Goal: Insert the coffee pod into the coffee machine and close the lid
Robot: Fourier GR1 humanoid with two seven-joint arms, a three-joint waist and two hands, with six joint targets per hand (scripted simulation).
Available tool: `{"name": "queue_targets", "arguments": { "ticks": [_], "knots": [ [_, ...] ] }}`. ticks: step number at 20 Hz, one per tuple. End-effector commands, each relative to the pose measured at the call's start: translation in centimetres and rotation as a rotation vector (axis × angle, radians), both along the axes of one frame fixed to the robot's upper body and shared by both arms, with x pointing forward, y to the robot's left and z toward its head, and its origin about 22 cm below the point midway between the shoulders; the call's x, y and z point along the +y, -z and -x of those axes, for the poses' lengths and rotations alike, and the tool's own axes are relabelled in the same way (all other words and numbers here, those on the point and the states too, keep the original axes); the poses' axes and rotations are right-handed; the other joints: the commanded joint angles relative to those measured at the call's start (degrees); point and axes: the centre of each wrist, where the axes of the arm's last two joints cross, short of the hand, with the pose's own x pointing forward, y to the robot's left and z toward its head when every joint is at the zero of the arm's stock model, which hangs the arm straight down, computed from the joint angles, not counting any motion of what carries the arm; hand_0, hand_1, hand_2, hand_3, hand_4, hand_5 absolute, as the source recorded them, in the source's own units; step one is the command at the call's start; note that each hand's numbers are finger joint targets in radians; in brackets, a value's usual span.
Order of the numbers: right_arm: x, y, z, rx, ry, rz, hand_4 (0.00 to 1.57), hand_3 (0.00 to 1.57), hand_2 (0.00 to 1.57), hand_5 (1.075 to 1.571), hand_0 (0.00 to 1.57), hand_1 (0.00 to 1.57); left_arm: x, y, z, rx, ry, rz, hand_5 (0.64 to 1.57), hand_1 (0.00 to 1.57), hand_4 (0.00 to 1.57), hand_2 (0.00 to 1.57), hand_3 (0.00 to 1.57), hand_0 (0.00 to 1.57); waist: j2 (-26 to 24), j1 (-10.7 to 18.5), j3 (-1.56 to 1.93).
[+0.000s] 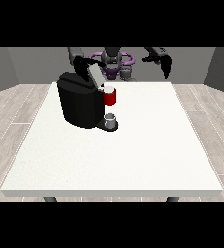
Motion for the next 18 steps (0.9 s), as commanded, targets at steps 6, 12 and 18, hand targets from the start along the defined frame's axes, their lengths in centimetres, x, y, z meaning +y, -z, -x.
{"name": "queue_targets", "arguments": {
  "ticks": [6, 12, 18],
  "knots": [
    [1.4, -1.7, -1.5, -0.028, -0.065, 0.026, 0.0, 0.0, 0.0, 1.571, 0.0, 0.0, 1.4, 0.2, -0.7, -0.037, -0.034, -0.024, 1.571, 0.0, 0.14, 0.0, 0.0, 0.0, 3.2, -0.5, 0.19],
    [5.6, -1.2, -0.8, 0.037, -0.117, 0.056, 0.21, 0.0, 0.0, 1.571, 0.0, 0.0, 4.2, 0.2, -0.6, 0.045, -0.074, -0.004, 1.571, 0.0, 0.12, 0.0, 0.0, 0.0, -1.4, -0.9, 0.18],
    [4.5, -3.1, -2.4, -0.045, -0.078, 0.144, 0.12, 0.0, 0.0, 1.571, 0.0, 0.0, 0.9, 0.5, -0.2, -0.017, 0.009, 0.007, 1.571, 0.0, 0.0, 0.0, 0.0, 0.0, 1.2, 1.9, 0.2]
  ]
}}
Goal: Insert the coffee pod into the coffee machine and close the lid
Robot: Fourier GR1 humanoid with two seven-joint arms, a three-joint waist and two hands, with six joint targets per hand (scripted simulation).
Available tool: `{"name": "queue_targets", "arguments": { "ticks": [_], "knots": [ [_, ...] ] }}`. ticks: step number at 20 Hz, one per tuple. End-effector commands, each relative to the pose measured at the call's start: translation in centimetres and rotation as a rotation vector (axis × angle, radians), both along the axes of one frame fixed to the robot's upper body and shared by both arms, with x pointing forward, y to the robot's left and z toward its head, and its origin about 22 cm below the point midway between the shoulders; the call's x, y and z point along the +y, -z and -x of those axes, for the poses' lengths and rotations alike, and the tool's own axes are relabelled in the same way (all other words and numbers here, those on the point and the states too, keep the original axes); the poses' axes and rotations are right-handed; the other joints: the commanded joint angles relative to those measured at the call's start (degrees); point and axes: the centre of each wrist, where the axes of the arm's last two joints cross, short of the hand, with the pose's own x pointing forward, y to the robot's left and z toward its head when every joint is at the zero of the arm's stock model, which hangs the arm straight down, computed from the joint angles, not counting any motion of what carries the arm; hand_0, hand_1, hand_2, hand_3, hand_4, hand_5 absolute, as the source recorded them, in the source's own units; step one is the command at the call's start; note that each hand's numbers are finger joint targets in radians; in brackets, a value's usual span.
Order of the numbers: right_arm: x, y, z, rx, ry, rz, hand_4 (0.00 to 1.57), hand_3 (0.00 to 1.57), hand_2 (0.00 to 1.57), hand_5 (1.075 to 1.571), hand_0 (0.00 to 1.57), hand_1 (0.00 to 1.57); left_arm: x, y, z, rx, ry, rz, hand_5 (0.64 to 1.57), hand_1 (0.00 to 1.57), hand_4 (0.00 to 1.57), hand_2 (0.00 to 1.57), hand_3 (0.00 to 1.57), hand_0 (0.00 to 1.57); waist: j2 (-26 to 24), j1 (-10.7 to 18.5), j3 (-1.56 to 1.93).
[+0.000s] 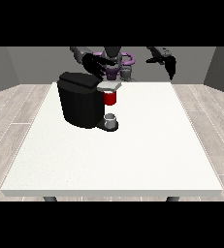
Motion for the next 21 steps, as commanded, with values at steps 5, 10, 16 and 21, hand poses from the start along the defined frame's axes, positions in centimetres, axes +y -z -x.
{"name": "queue_targets", "arguments": {
  "ticks": [5, 10, 16, 21],
  "knots": [
    [0.8, -3.6, -1.4, -0.089, -0.028, 0.031, 0.14, 0.0, 0.0, 1.571, 0.0, 0.0, -1.8, -0.2, -0.5, -0.105, 0.032, 0.007, 1.571, 0.0, 0.2, 0.0, 0.0, 0.0, 1.9, 0.0, 0.01],
    [2.1, 0.3, 0.0, -0.065, -0.068, -0.014, 0.03, 0.0, 0.0, 1.571, 0.0, 0.0, -4.0, 1.7, 1.9, -0.073, 0.078, 0.034, 1.571, 0.0, 0.25, 0.0, 0.0, 0.0, -1.9, 0.9, 0.02],
    [5.2, 3.3, 3.7, -0.03, -0.188, -0.138, 0.28, 0.0, 0.0, 1.571, 0.0, 0.0, -0.9, 4.1, 2.5, -0.003, 0.001, 0.039, 1.571, 0.0, 0.19, 0.0, 0.0, 0.0, -6.6, -4.2, 0.0],
    [3.5, 8.9, 7.9, 0.09, -0.114, -0.26, 0.16, 0.0, 0.0, 1.571, 0.0, 0.0, -1.7, 5.5, 3.5, 0.051, -0.082, 0.031, 1.571, 0.0, 0.19, 0.0, 0.0, 0.0, -10.0, -8.5, 0.02]
  ]
}}
